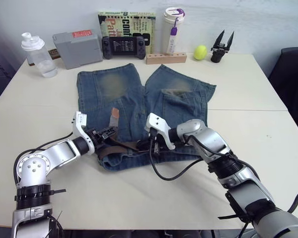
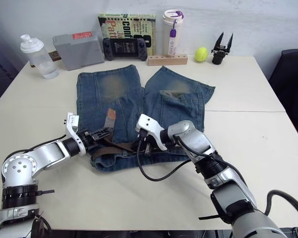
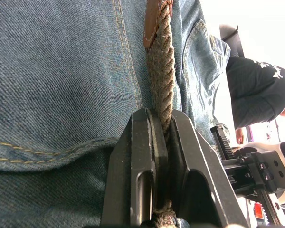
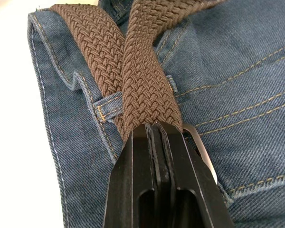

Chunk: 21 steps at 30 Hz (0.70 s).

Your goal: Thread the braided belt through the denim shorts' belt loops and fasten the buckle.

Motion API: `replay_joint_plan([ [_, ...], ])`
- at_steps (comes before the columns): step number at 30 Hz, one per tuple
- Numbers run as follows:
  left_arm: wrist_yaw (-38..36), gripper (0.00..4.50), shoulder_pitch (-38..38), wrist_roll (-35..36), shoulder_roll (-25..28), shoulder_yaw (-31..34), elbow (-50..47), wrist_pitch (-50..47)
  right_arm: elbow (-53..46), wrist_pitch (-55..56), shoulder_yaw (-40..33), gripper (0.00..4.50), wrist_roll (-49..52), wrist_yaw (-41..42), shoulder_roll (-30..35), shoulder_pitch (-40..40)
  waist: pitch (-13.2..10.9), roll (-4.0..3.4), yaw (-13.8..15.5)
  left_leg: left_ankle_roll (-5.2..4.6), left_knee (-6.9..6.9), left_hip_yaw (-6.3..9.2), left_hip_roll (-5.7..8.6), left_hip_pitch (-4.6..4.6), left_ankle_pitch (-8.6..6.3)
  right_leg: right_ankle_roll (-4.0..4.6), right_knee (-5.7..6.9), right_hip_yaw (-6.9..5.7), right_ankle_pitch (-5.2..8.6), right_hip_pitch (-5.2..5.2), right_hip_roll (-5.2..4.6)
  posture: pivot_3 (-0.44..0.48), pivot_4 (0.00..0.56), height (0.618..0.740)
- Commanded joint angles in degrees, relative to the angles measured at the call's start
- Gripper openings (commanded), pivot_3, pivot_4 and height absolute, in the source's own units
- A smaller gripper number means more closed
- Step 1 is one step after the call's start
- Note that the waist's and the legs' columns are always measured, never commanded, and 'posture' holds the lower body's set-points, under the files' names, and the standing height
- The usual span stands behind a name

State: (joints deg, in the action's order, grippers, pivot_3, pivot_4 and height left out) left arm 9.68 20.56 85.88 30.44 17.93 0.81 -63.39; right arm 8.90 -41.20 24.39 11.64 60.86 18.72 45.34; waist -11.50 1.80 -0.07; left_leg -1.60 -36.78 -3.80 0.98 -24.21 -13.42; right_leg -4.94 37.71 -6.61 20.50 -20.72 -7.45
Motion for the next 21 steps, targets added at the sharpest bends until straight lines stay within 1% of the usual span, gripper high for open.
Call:
replay_joint_plan([
  [1,-1.0,0.00,-0.1,0.0,0.3,1.4,-1.8,0.1,0.5,-4.4,-1.0,0.05,0.0,-0.5,2.3,-0.8,0.0,0.00,0.0,0.01,0.00,0.00,0.00,0.00,-0.01,0.00,0.00,0.00,0.00,0.00,0.00,0.000,0.150,0.697],
  [5,-1.4,0.00,-0.1,-0.5,0.5,1.4,-1.5,-0.4,-1.0,-5.7,-0.9,0.05,0.3,-0.2,3.3,0.3,0.0,-0.01,0.0,0.02,0.04,0.00,0.01,-0.01,-0.03,0.00,-0.04,0.00,0.00,-0.01,0.00,0.000,0.150,0.697],
  [9,-2.0,0.00,0.1,-0.6,0.5,1.3,-1.4,-0.7,-0.9,-4.9,1.3,0.05,-0.8,0.1,4.0,0.2,0.0,-0.02,0.0,0.02,0.08,-0.01,0.00,0.00,-0.03,0.00,-0.08,-0.01,0.00,-0.01,0.00,0.000,0.150,0.697],
  [13,-1.9,0.00,0.5,-0.6,0.5,1.4,-1.3,-0.7,-0.2,-3.9,2.5,0.05,-1.6,-0.2,3.9,-0.3,0.0,-0.01,-0.1,0.02,0.18,-0.01,0.00,0.01,-0.03,0.00,-0.14,-0.01,0.00,0.00,0.00,0.000,0.150,0.697],
  [21,-2.2,0.00,0.6,-0.6,0.6,1.4,-1.5,-1.0,-0.4,-3.2,2.2,0.05,-0.5,0.0,2.7,-1.0,0.0,-0.01,0.0,0.03,0.28,-0.01,0.00,0.03,-0.02,0.00,-0.21,-0.02,0.00,0.00,0.01,0.000,0.150,0.697],
])
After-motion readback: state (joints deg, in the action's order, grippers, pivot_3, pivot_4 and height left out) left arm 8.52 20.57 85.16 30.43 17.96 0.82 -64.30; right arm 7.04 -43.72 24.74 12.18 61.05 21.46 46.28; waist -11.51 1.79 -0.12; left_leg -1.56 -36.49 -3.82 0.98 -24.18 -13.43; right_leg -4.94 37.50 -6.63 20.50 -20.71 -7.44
